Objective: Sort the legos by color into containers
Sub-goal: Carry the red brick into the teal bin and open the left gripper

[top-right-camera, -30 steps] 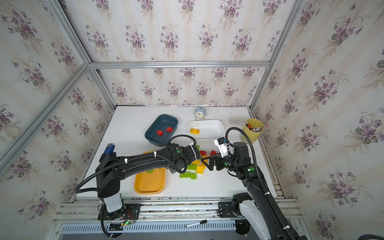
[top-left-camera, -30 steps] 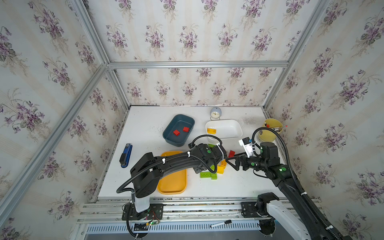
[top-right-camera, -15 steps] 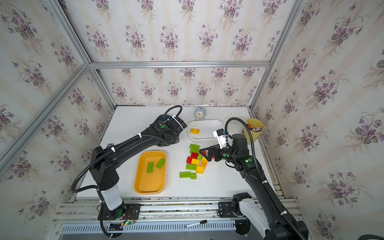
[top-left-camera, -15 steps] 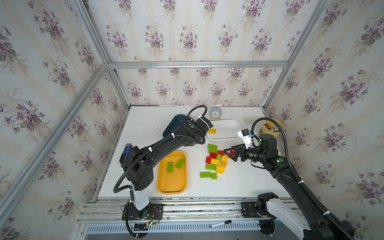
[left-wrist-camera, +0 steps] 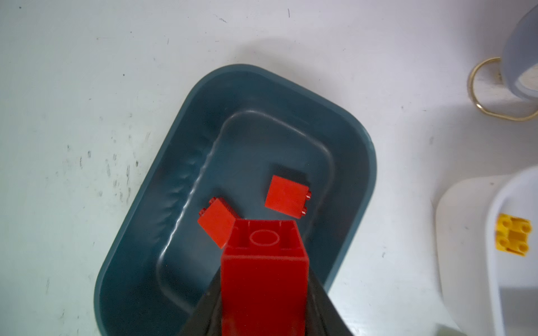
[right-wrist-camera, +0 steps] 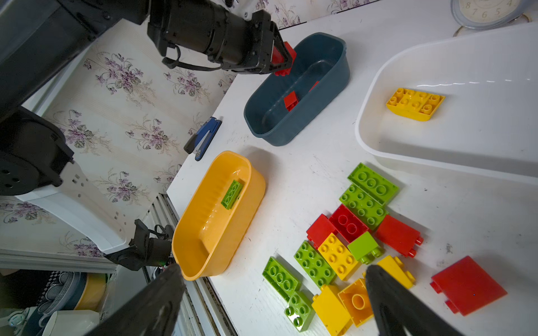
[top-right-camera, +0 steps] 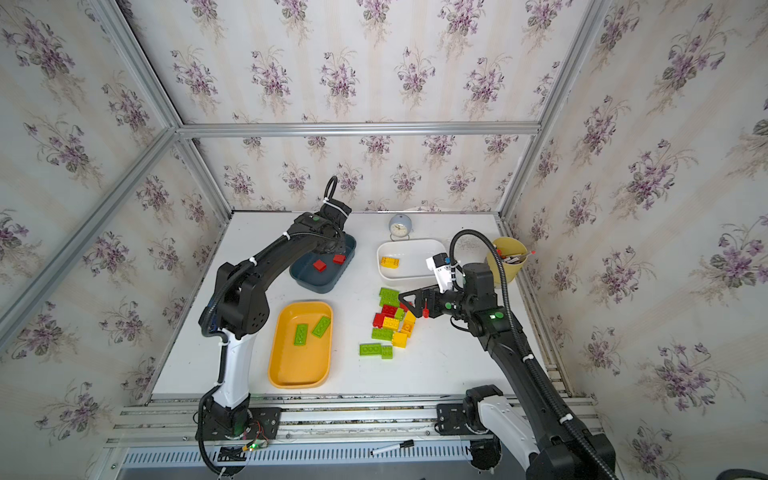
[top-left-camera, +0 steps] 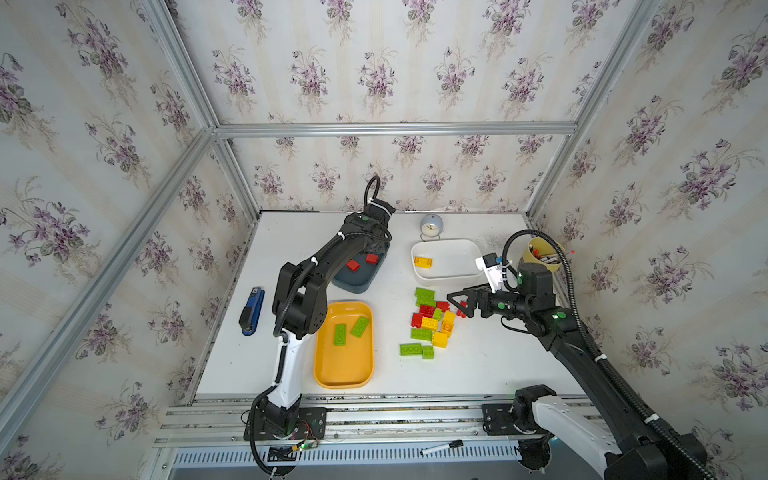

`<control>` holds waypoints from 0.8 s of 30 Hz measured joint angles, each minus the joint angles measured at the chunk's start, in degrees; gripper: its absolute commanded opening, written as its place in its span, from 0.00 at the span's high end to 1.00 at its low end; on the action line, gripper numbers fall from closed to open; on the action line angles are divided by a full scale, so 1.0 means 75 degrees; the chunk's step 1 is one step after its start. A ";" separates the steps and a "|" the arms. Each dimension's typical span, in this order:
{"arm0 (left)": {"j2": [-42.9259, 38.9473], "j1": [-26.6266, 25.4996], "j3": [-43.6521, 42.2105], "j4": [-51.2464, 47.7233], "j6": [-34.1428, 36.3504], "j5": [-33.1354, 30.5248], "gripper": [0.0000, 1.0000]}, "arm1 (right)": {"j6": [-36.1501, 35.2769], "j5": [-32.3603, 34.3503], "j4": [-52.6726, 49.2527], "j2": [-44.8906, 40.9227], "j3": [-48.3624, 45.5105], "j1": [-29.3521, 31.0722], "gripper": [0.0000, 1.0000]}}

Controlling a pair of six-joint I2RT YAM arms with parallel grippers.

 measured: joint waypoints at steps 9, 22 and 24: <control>0.0857 0.0548 0.0702 0.0003 0.0440 0.0615 0.41 | -0.0111 0.0061 -0.0073 0.0044 0.0050 0.0000 0.00; -0.0714 0.0542 -0.0192 0.0003 0.0481 0.1676 0.15 | -0.0184 0.0178 -0.0134 -0.0003 0.0050 0.0000 0.00; -0.1163 0.0449 -0.0525 0.0000 0.0481 0.1851 0.12 | -0.0265 0.0172 -0.0137 0.0038 0.0052 0.0000 0.00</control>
